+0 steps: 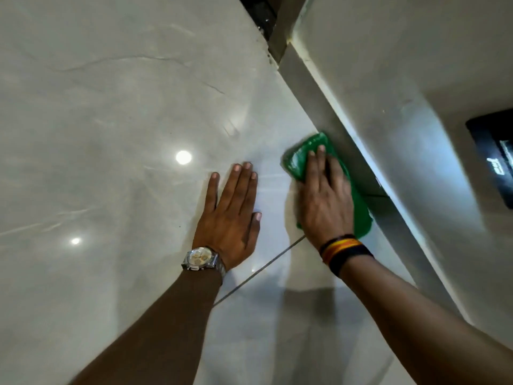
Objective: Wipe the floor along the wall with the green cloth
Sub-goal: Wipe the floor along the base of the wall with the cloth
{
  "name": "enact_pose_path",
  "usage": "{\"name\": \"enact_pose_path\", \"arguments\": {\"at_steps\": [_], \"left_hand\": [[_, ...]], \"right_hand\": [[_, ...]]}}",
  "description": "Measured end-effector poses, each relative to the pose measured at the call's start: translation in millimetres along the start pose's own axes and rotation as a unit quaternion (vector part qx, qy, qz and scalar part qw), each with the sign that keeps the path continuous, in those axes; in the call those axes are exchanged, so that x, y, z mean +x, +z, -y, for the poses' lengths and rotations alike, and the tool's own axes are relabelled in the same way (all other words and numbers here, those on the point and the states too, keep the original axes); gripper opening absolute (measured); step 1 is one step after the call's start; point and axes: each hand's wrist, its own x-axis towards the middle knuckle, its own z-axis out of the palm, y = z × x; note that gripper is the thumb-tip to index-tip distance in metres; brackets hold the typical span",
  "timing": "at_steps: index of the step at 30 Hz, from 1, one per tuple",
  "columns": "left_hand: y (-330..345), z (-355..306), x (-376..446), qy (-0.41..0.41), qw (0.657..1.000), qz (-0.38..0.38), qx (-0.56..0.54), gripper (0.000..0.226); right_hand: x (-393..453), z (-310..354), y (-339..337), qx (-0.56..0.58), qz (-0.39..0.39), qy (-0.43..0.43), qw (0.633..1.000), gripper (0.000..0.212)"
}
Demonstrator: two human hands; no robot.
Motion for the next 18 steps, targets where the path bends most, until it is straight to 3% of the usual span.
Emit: {"name": "enact_pose_path", "arguments": {"at_steps": [6, 11, 15, 18], "left_hand": [[-1.4, -0.5, 0.4, -0.002, 1.0, 0.008, -0.006, 0.072], [0.0, -1.0, 1.6, -0.006, 0.999, 0.031, 0.024, 0.072], [0.2, -1.0, 1.0, -0.003, 1.0, 0.018, 0.012, 0.071], [2.5, 0.0, 0.9, 0.001, 1.0, 0.011, 0.019, 0.073]], "right_hand": [[91.9, 46.9, -16.2, 0.021, -0.033, -0.062, 0.997, 0.062], [174.6, 112.7, -43.2, 0.031, -0.043, -0.038, 0.998, 0.063], [127.7, 66.7, -33.4, 0.03, -0.013, -0.178, 0.984, 0.062], [62.7, 19.2, -15.6, 0.049, -0.007, -0.106, 0.993, 0.06]]}}
